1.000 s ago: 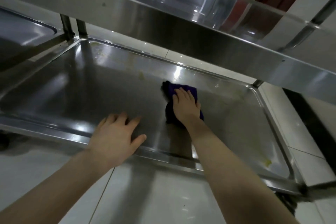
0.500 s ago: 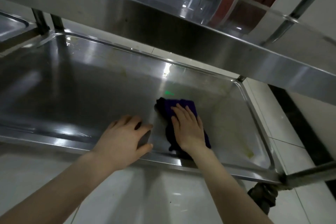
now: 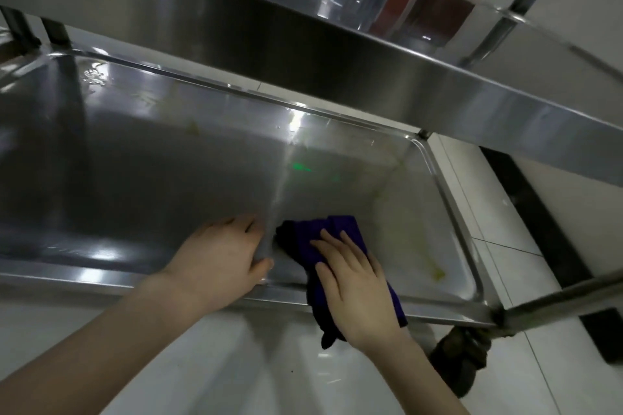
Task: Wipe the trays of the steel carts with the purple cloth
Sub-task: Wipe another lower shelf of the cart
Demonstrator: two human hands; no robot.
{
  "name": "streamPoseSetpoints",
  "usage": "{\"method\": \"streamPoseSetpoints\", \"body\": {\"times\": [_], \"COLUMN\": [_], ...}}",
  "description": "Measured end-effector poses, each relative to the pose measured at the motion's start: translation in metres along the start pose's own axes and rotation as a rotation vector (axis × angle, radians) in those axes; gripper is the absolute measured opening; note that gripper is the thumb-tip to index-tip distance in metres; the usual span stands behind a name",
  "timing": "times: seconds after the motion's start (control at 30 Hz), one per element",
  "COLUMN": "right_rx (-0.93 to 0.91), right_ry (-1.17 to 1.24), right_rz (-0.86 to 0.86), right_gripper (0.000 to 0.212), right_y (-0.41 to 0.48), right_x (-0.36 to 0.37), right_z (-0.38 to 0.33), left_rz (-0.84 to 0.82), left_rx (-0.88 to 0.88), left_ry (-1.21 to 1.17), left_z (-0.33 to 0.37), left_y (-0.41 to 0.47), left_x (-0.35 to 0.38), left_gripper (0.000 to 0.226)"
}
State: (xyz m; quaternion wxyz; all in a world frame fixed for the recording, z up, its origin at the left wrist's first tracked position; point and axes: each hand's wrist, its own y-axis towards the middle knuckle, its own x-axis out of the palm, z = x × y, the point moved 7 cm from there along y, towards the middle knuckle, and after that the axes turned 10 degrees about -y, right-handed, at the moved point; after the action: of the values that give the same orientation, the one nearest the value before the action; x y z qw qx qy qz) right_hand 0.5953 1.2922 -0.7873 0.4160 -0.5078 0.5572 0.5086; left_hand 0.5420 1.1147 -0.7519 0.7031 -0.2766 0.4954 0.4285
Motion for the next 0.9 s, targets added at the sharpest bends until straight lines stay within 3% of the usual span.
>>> {"method": "streamPoseSetpoints", "body": {"times": [0.13,0.23,0.37,0.47,0.57,0.7,0.83,0.9], "right_rx": [0.163,0.274,0.179,0.071,0.045,0.135,0.327,0.324], "right_ry": [-0.007,0.093,0.045,0.045,0.039,-0.015,0.077,0.073], "right_rz": [-0.009,-0.136,-0.092,0.003,-0.01,0.04,-0.095,-0.118], "right_gripper": [0.043,0.046,0.045,0.045,0.05,0.043,0.046,0.047], "right_y": [0.093,0.157,0.125,0.039,-0.013,0.049,0.139,0.144], "right_x": [0.003,0.008,0.006,-0.003,-0.006,-0.006,-0.003,-0.003], "right_z": [0.026,0.047,0.038,0.033,0.038,0.06,0.103,0.104], "left_rz": [0.04,0.03,0.023,0.082,0.067,0.051,0.046,0.041], "left_rx": [0.004,0.004,-0.036,0.043,0.113,0.054,0.062,0.047], "left_ry": [0.029,0.055,0.099,0.05,-0.017,-0.066,-0.012,0.014], "left_z": [0.016,0.022,0.025,0.028,0.03,0.031,0.043,0.049], "left_y": [0.013,0.021,0.018,0.021,0.027,0.036,0.034,0.031], "left_x": [-0.002,0.003,0.011,0.008,0.018,0.021,0.024,0.03], "left_gripper": [0.033,0.047,0.051,0.05,0.059,0.061,0.058,0.054]}}
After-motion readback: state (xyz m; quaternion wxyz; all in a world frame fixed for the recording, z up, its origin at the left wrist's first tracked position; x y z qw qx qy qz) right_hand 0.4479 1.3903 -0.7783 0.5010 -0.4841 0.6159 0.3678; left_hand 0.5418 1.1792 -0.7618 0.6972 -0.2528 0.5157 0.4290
